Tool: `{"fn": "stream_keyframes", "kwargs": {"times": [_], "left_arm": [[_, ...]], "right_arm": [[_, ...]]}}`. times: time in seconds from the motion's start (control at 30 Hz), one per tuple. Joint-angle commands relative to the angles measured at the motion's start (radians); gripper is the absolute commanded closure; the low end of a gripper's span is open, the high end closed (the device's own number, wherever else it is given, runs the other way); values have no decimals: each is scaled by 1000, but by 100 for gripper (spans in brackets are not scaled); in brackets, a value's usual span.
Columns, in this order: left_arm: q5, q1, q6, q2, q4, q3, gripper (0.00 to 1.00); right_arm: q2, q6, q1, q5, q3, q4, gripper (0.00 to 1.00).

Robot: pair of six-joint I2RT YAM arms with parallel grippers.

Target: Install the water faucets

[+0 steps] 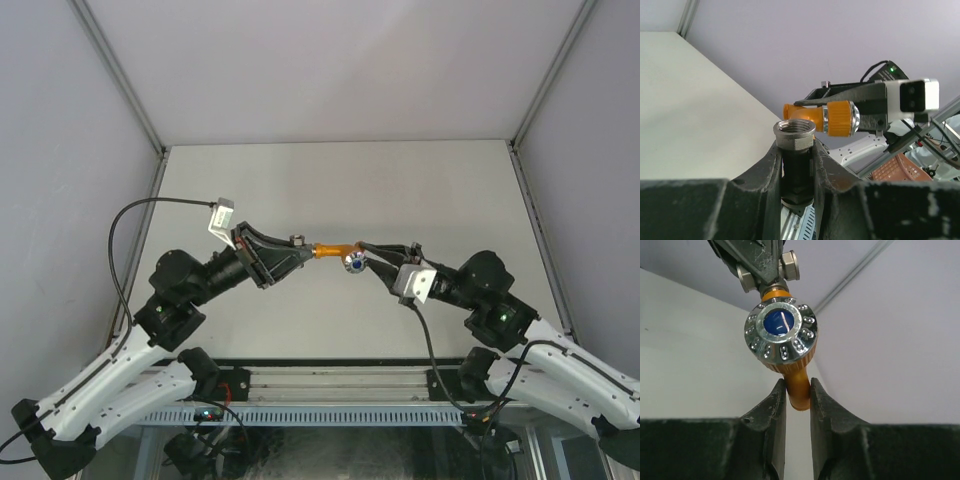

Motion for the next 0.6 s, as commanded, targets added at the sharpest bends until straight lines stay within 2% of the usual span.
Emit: {"fn": "stream_keyframes", "kwargs": {"times": [0.0, 0.07, 0.17, 0.27, 0.37, 0.57], "left_arm": [[73, -11, 52, 9, 14, 48, 100], [62, -11, 36, 8, 22, 46, 100], [42, -11, -15, 7, 77, 29, 100], [42, -11, -57, 9, 113, 19, 100], [46, -11, -65, 13, 117, 23, 100], [58, -11, -78, 14, 132, 26, 100]], "right_arm": [[-4, 326, -45, -170, 85, 73, 94], [-3, 347, -48, -176, 89, 59, 91], [-4, 276, -47, -206, 87, 15, 82], [-2, 264, -47, -190, 79, 9, 68], [1, 238, -47, -201, 77, 0, 59], [13, 231, -45, -195, 70, 4, 56]]}}
